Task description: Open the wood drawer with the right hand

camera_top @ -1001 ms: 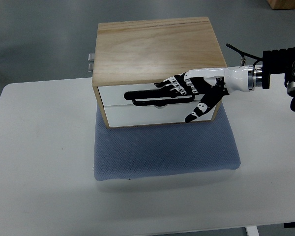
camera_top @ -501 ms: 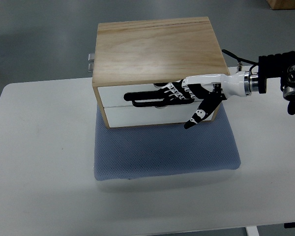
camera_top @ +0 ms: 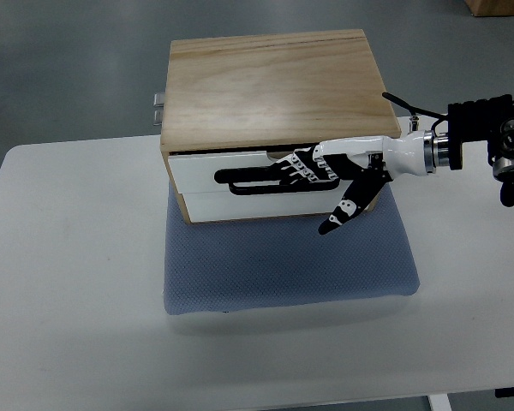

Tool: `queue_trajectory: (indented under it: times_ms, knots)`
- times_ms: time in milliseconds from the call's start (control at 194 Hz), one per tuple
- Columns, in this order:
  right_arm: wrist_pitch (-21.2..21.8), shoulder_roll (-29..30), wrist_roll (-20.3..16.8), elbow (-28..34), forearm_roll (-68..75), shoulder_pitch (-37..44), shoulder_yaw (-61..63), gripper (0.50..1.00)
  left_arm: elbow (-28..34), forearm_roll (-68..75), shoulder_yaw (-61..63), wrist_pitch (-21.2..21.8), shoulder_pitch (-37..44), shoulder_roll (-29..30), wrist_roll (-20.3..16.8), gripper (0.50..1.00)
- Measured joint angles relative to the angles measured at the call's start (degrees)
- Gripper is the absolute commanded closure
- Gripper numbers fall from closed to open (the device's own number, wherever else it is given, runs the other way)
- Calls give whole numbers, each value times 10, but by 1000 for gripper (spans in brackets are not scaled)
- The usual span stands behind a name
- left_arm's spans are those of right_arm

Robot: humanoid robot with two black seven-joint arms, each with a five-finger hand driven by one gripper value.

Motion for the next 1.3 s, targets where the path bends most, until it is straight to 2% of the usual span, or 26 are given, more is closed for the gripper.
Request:
queue_trajectory:
  times_ms: [779, 1300]
  knots:
    - [0, -79, 1, 128, 3, -36, 0, 546, 0, 0, 0, 0, 0, 0, 0, 500]
    - [0, -124, 2, 162, 8, -42, 36, 546, 0, 0, 0, 0, 0, 0, 0, 500]
